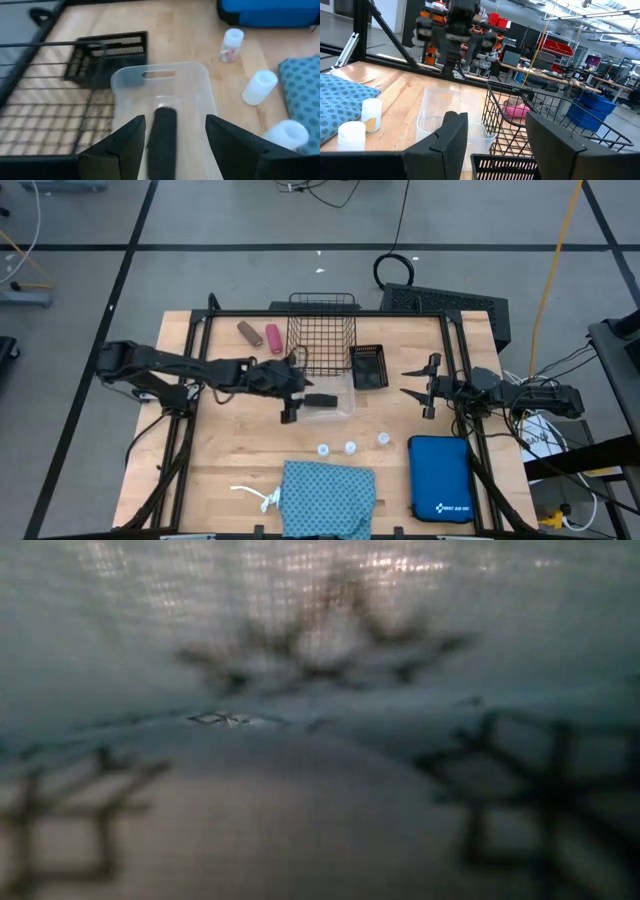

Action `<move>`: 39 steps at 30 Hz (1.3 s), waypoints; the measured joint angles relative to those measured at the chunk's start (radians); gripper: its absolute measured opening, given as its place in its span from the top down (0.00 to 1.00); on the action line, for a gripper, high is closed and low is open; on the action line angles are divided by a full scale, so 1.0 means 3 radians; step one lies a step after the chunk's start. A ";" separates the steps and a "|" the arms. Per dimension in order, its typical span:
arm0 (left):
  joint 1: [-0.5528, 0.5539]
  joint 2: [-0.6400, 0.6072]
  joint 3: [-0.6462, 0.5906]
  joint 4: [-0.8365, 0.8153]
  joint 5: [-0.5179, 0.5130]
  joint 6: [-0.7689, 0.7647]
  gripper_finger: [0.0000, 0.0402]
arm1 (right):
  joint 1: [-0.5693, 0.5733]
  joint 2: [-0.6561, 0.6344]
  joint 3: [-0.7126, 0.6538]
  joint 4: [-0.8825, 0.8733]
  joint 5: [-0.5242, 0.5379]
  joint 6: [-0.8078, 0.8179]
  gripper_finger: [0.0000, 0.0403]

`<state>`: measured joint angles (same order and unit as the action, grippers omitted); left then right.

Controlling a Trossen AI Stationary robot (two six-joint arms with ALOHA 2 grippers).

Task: Pick & Place Medicine items
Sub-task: Put the brown bandage into the transparent bin

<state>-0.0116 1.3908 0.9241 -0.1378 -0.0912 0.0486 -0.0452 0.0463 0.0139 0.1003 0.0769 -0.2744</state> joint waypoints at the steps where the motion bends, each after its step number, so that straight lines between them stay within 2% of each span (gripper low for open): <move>1: 0.0000 -0.0090 0.0000 -0.0066 -0.0063 -0.0001 0.48 | -0.0001 0.0000 0.0001 0.0000 0.0000 0.0000 0.53; 11: 0.0037 -0.0799 0.0003 -0.0769 -0.0512 -0.0097 0.55 | 0.0000 0.0000 0.0001 0.0000 0.0000 0.0000 0.53; 22: 0.0267 -0.0894 0.0002 -0.1297 -0.0774 -0.0260 0.63 | 0.0000 0.0000 0.0001 0.0000 0.0000 0.0000 0.53; 26: 0.0324 -0.0895 -0.0109 -0.1288 -0.0754 -0.0203 0.67 | 0.0000 0.0000 0.0000 0.0000 0.0000 0.0000 0.53; 29: 0.0373 -0.1059 -0.0263 -0.1294 -0.0748 -0.0194 0.69 | 0.0000 0.0000 0.0000 0.0000 0.0000 0.0000 0.52; 34: 0.0493 -0.1365 -0.0601 -0.1018 -0.0750 -0.0269 0.73 | -0.0001 0.0001 0.0001 -0.0002 0.0000 0.0000 0.53; 36: 0.0552 -0.1507 -0.0734 -0.0750 -0.0754 -0.0299 0.74 | 0.0000 0.0003 0.0001 -0.0002 0.0000 0.0000 0.53; 39: 0.0656 -0.1675 -0.0986 -0.0569 -0.0867 -0.0377 0.75 | 0.0000 0.0003 0.0001 -0.0001 0.0000 0.0000 0.53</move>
<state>0.1852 0.8882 0.6282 -0.3085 -0.3514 -0.0644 -0.0452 0.0471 0.0142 0.0999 0.0769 -0.2745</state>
